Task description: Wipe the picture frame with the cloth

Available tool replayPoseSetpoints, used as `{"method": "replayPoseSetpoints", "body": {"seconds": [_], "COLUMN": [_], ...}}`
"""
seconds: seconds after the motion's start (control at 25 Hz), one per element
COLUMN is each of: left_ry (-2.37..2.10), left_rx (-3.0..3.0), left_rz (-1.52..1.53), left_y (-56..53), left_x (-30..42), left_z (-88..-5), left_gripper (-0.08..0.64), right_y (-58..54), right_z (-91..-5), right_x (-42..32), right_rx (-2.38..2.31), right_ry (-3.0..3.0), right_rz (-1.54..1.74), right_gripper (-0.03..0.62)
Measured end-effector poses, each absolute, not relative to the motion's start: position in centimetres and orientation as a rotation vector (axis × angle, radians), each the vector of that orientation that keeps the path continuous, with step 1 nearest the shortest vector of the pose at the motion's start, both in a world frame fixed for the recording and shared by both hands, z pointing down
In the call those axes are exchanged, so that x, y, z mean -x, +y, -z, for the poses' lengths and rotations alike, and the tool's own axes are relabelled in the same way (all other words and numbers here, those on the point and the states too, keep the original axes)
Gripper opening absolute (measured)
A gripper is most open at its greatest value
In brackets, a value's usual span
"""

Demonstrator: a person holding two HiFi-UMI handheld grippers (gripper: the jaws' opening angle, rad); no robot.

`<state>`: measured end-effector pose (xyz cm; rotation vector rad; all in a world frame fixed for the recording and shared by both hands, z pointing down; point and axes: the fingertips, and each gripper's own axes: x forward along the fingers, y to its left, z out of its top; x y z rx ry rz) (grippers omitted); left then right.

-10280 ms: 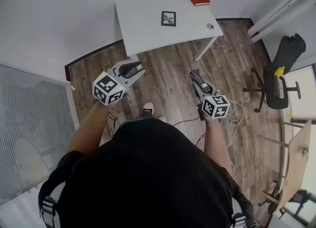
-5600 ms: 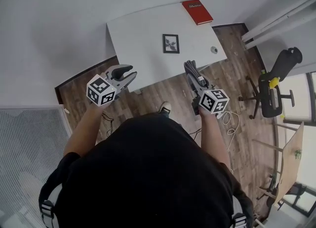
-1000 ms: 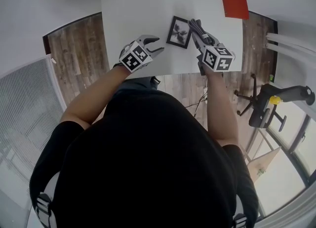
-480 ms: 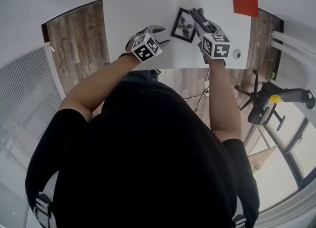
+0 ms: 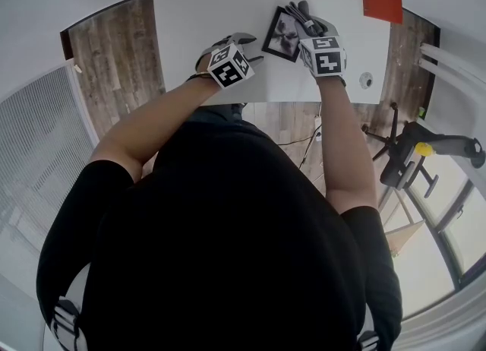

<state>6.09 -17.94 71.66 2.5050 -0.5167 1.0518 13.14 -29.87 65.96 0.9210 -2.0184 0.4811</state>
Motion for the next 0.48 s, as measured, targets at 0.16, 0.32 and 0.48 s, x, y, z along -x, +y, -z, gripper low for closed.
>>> {"method": "replayPoseSetpoints", "body": {"seconds": [0.16, 0.32, 0.48], "left_ry": [-0.514, -0.502, -0.498], "left_rx": [-2.504, -2.498, -2.538], "left_rz": [-1.090, -1.119, -1.141], "left_y": [-18.3, -18.2, -18.3], "left_x": [-6.7, -6.8, -7.0], "left_z": [-72.4, -73.1, -73.0], "left_gripper": [0.236, 0.235, 0.236], "right_y": [-30.4, -30.7, -31.2], "right_z": [-66.9, -67.5, -68.0], "right_x": [-12.8, -12.3, -12.1], "right_rx": [-0.869, -0.826, -0.812], "right_ry": [-1.976, -1.940, -1.920], "right_rz": [-0.387, -0.304, -0.262], "right_gripper": [0.106, 0.106, 0.106]}}
